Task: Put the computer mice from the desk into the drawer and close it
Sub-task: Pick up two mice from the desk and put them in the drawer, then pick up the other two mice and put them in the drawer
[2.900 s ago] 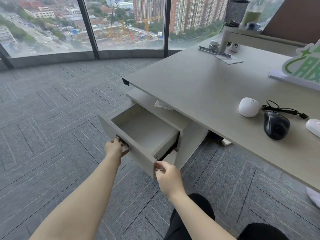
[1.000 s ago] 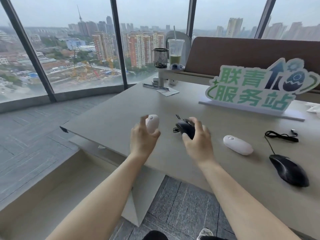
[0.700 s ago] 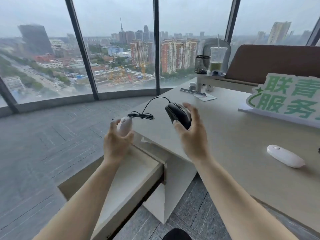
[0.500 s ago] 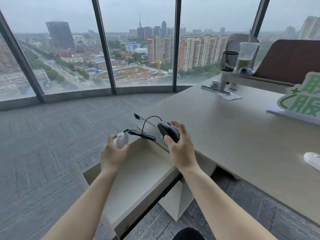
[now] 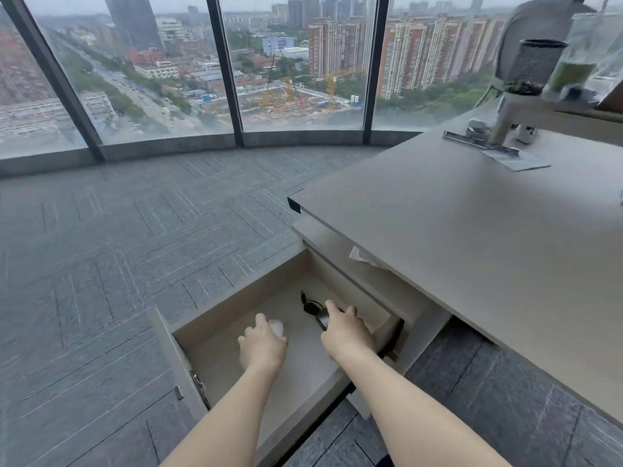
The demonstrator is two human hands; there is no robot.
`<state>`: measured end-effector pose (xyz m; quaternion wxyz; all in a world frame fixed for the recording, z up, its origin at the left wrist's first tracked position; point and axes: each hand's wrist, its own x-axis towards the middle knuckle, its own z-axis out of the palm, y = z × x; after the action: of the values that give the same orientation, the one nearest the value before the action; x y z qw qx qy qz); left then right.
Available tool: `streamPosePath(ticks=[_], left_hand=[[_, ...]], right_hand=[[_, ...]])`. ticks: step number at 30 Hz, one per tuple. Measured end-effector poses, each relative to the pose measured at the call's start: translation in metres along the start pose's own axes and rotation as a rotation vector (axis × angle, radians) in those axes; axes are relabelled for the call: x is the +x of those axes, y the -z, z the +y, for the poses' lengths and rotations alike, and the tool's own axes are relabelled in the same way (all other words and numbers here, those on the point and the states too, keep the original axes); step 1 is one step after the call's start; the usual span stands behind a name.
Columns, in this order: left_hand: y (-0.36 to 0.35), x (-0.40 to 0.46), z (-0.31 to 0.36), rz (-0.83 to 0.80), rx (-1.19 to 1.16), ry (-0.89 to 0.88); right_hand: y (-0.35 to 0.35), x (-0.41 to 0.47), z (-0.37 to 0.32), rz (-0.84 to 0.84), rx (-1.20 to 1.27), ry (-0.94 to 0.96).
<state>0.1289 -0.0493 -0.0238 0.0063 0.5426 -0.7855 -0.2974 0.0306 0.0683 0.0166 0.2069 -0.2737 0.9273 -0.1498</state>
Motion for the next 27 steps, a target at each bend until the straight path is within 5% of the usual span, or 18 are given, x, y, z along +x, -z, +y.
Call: streamPosePath(ticks=[6, 11, 19, 27], left_hand=[[-0.012, 0.007, -0.006, -0.043, -0.037, -0.059], [0.009, -0.008, 0.015, 0.072, -0.24, -0.151], [0.044, -0.118, 0.165, 0.192, -0.58, -0.664], [-0.041, -0.271, 0.288, -0.235, -0.429, -0.97]], right_hand=[[-0.017, 0.011, -0.001, -0.065, -0.153, -0.049], [0.01, -0.014, 0.002, 0.035, 0.003, 0.087], [0.134, -0.113, 0.066, 0.604, 0.305, 0.296], [0.228, -0.212, 0.252, 1.057, 0.229, -0.062]])
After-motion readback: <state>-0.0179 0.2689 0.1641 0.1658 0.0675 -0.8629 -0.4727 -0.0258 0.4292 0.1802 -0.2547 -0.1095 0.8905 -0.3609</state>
